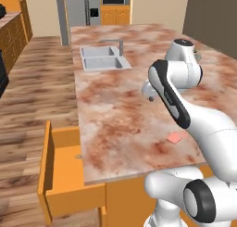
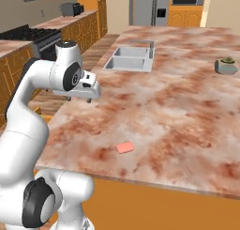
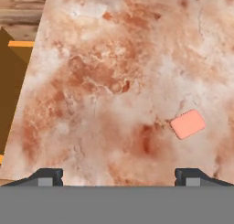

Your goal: Pick the measuring cup from the drawer and place it on the counter.

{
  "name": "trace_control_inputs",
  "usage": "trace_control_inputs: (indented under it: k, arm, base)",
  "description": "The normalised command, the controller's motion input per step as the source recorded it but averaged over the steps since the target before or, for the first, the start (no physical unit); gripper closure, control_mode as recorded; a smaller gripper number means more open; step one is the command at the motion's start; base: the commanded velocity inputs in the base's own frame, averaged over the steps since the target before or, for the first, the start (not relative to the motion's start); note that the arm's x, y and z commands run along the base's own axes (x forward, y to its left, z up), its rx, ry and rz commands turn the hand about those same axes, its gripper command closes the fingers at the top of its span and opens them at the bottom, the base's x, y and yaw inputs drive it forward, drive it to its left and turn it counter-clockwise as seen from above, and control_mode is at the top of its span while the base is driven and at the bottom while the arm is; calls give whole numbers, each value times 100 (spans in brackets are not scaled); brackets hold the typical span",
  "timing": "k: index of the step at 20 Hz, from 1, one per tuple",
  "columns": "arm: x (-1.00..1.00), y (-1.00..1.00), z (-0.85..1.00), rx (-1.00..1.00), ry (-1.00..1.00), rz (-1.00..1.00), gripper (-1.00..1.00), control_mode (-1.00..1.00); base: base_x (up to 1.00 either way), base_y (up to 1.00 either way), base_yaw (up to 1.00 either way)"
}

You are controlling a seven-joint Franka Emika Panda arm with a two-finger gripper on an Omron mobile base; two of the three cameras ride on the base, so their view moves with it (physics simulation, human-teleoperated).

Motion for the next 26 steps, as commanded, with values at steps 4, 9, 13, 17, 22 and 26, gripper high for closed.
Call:
trace_control_inputs:
  k: [4,9,13,17,22,26]
  arm:
    - [0,0,0,0,0,0,-100,100]
    - [0,0,0,0,0,0,-100,100]
    - [0,46,-16,-6,0,0,-100,-100]
    - [0,81,-37,-9,0,0,-100,-100]
    - [-6,59,-57,-3,3,0,-100,-100]
    - [-20,26,-91,0,9,0,-100,-100]
  base:
    - [0,95,0]
    - [0,94,0]
    - [0,48,0]
    - [0,0,0]
    - [0,0,0]
    - [0,0,0]
